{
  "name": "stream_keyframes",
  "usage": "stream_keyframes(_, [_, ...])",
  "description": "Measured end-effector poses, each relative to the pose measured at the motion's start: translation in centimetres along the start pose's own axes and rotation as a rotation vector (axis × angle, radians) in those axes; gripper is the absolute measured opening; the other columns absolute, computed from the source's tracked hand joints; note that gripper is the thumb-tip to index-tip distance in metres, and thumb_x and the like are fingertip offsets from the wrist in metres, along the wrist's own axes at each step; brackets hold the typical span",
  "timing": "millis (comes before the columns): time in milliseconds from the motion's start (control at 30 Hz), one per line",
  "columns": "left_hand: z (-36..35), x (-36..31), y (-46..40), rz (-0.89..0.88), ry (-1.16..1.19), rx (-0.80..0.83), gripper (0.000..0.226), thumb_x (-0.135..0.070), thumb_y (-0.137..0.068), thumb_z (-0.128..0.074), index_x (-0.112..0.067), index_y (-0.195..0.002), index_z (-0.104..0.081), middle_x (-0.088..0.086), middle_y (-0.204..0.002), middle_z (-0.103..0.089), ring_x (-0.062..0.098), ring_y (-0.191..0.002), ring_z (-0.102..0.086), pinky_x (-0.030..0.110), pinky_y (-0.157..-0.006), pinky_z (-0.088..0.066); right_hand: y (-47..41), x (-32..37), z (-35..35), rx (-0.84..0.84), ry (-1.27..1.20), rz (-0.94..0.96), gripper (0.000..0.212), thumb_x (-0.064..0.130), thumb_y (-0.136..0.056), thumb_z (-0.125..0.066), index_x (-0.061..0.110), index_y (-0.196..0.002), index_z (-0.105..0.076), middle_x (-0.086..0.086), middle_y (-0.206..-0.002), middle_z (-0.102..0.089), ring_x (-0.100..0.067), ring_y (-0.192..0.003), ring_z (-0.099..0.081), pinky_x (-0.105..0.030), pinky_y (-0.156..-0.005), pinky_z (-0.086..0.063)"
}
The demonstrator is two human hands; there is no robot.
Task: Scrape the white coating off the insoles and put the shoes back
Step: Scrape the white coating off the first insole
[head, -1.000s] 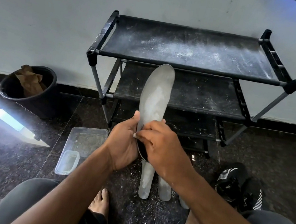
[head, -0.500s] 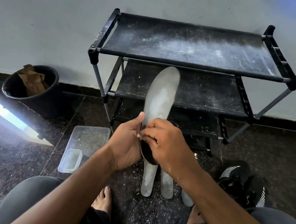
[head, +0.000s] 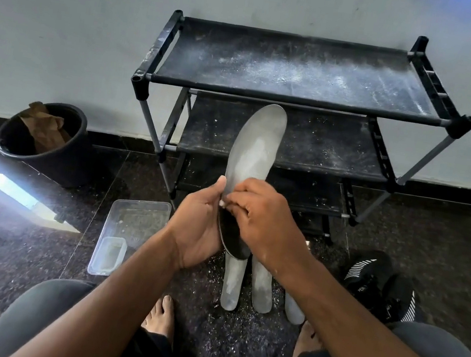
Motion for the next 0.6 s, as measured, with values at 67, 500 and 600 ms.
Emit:
stream_keyframes(67, [0.3,-0.8,-0.1,-0.053,-0.014,-0.007,0.064,-0.052,-0.108,-0.036,-0.002,-0.127,-0.070,0.018,-0.118,-0.071,0.028,-0.105,-0.072,0.040,-0.100,-0.056,0.4,0.7,-0.4,0.077,-0.063,0.020,0.011,0.006,-0.089,-0.069,0.008,-0.094,-0.078,0.000,-0.094,-0.066,-0.013,-0.091,-0.060,-0.022,-0.087,-0.048])
stream_keyframes(500, [1.5,-1.0,-0.7,-0.109,-0.078,-0.151,0.082,-0.066,-0.102,-0.034,0.003,-0.140,-0.057,0.023,-0.127,-0.069,0.031,-0.113,-0.071,0.041,-0.101,-0.057,1.4,1.4,-1.6,0.211,0.074,0.076,0.014,0.001,-0.089,-0.064,0.007,-0.092,-0.077,-0.001,-0.092,-0.061,-0.015,-0.094,-0.055,-0.027,-0.097,-0.045])
stream_keyframes(600, [1.1,-0.8,-0.6,-0.121,-0.012,-0.110,0.073,-0.059,-0.106,-0.030,0.000,-0.140,-0.056,0.025,-0.136,-0.064,0.034,-0.127,-0.064,0.046,-0.109,-0.051,0.6,0.1,-0.5,0.163,0.218,0.065,0.013,0.001,-0.090,-0.063,0.008,-0.091,-0.075,0.001,-0.093,-0.059,-0.013,-0.093,-0.049,-0.026,-0.088,-0.049])
Point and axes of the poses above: each hand's wrist, its own y-axis away from the middle knuckle, its own z-axis out of the back of the hand, x = y × z, the point moved 4 cm from there along -y, towards the middle knuckle
